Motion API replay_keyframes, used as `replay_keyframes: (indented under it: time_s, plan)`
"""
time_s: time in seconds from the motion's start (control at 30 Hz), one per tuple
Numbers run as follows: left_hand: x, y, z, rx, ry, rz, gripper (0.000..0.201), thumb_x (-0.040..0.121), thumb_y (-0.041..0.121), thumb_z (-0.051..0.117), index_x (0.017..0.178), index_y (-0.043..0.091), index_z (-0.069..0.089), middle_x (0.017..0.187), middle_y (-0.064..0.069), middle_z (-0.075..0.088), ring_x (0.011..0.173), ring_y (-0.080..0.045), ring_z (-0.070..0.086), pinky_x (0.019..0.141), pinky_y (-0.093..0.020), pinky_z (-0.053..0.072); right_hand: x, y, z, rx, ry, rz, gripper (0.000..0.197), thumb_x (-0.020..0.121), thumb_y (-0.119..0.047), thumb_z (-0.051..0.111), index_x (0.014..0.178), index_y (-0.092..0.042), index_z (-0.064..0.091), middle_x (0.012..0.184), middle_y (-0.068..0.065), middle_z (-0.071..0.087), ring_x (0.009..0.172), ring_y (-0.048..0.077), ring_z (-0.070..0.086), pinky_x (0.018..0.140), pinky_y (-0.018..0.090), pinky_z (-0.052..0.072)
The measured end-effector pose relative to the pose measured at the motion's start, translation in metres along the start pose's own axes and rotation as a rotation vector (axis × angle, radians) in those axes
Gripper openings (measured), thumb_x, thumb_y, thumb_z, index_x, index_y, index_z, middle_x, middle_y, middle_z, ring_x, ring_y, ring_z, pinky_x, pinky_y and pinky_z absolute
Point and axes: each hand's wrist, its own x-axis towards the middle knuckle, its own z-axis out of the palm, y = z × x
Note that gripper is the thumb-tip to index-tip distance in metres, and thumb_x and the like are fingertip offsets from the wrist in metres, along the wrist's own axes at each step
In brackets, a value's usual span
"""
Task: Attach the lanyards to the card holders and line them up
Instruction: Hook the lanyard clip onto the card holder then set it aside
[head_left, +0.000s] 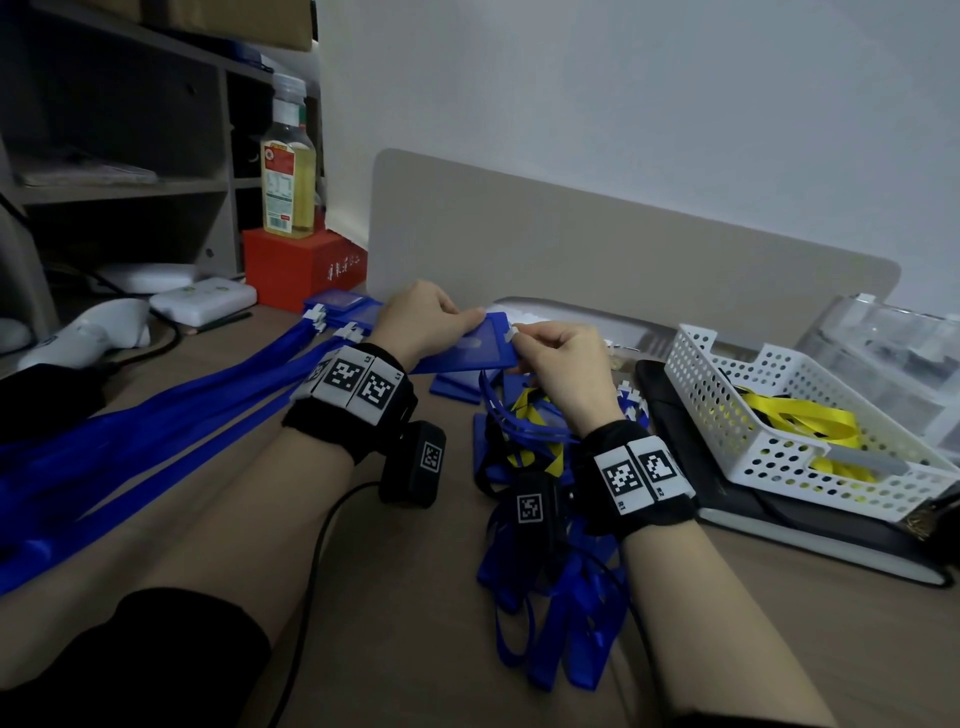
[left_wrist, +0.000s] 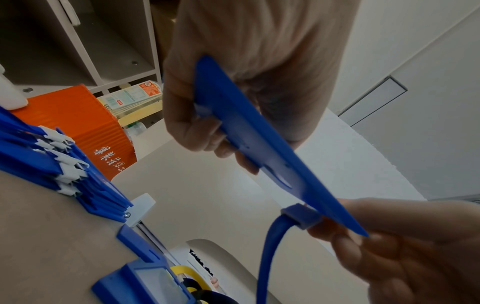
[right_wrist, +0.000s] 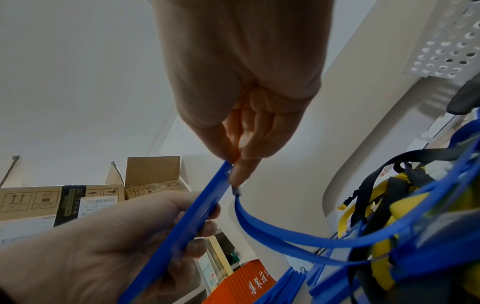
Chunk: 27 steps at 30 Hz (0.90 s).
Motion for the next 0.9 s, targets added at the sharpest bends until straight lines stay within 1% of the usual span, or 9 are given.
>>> replay_keyframes:
  time_s: [0.1,0.17,0.3,0.43,0.53,0.6,0.77,0.83,0.9]
  plan:
    - [0.0001,-0.0002,-0.0006,-0.016,0.011,-0.019,0.049,0.089,0.045,0.06,0.052,0.014,0.053,0.059,-0.005,0.054,0.07,-0.024,0.055,0.056,-0.029,0.034,-0.0009,-0.0029,0.0004,0.025,-0.035,0.022,0.019,0.092,-0.01,0.055,0.086,-0.011,0.074,0.083,0.014,0.072,0.064,0.017,0.069,0.044,0.019,0.044]
    - [0.0007,-0.0004,-0.0017,-0.029,0.012,-0.014,0.05,0.089,0.044,0.061,0.05,0.015,0.049,0.06,-0.004,0.054,0.074,-0.026,0.057,0.061,-0.03,0.037,-0.0006,-0.0027,0.0,0.04,-0.049,0.037,0.021,0.093,-0.009,0.053,0.086,-0.008,0.072,0.086,0.013,0.071,0.061,0.019,0.068,0.04,0.016,0.04]
    - [0.002,-0.0017,-0.0037,-0.025,0.035,0.035,0.032,0.087,0.046,0.062,0.075,0.017,0.063,0.085,0.001,0.062,0.089,-0.019,0.058,0.074,-0.03,0.043,0.0019,-0.0005,0.0018,0.02,-0.036,0.052,0.03,0.092,-0.016,0.053,0.075,0.006,0.065,0.075,0.016,0.066,0.053,0.016,0.059,0.049,0.019,0.041]
    - [-0.0001,0.0025,-0.0044,-0.086,0.002,0.143,0.028,0.085,0.047,0.065,0.078,0.02,0.065,0.083,0.003,0.062,0.085,-0.014,0.055,0.07,-0.028,0.04,0.0029,-0.0007,0.005,0.085,-0.094,0.055,0.043,0.089,-0.033,0.049,0.082,0.009,0.055,0.076,0.011,0.053,0.072,0.021,0.049,0.069,0.036,0.04]
    - [-0.0026,0.0064,-0.0054,-0.081,-0.019,0.169,0.027,0.085,0.046,0.066,0.079,0.019,0.067,0.08,0.004,0.061,0.08,-0.012,0.054,0.065,-0.027,0.038,-0.0003,-0.0034,0.0052,0.131,-0.218,0.096,0.031,0.1,-0.026,0.042,0.092,-0.002,0.06,0.085,0.012,0.058,0.078,0.021,0.053,0.072,0.033,0.042]
    - [-0.0014,0.0051,-0.0063,-0.066,-0.025,0.149,0.03,0.084,0.047,0.067,0.079,0.018,0.068,0.076,0.005,0.061,0.079,-0.013,0.055,0.063,-0.026,0.038,0.0003,-0.0017,0.0056,0.106,-0.243,0.11,0.037,0.102,-0.027,0.04,0.095,0.002,0.061,0.087,0.014,0.06,0.078,0.023,0.054,0.072,0.033,0.043]
    - [0.0013,-0.0022,-0.0098,0.004,-0.082,0.068,0.036,0.084,0.049,0.065,0.073,0.016,0.067,0.068,0.001,0.063,0.07,-0.017,0.058,0.061,-0.027,0.041,0.0009,0.0013,0.0056,0.088,-0.185,0.125,0.04,0.099,-0.031,0.048,0.074,-0.001,0.057,0.071,0.011,0.055,0.061,0.019,0.049,0.06,0.026,0.038]
    - [0.0011,-0.003,-0.0085,0.02,-0.099,0.059,0.036,0.085,0.047,0.065,0.072,0.013,0.067,0.069,-0.002,0.063,0.07,-0.017,0.058,0.06,-0.027,0.04,0.0006,0.0041,0.005,0.094,-0.197,0.13,0.034,0.098,-0.025,0.051,0.074,-0.001,0.058,0.067,0.01,0.057,0.055,0.015,0.053,0.057,0.024,0.041]
    - [0.0003,-0.0029,-0.007,0.013,-0.107,0.065,0.035,0.086,0.044,0.066,0.078,0.01,0.068,0.074,-0.002,0.062,0.075,-0.017,0.057,0.064,-0.027,0.04,0.0004,0.0059,0.0053,0.076,-0.227,0.157,0.035,0.097,-0.024,0.053,0.081,0.006,0.061,0.069,0.011,0.061,0.06,0.017,0.056,0.062,0.026,0.044]
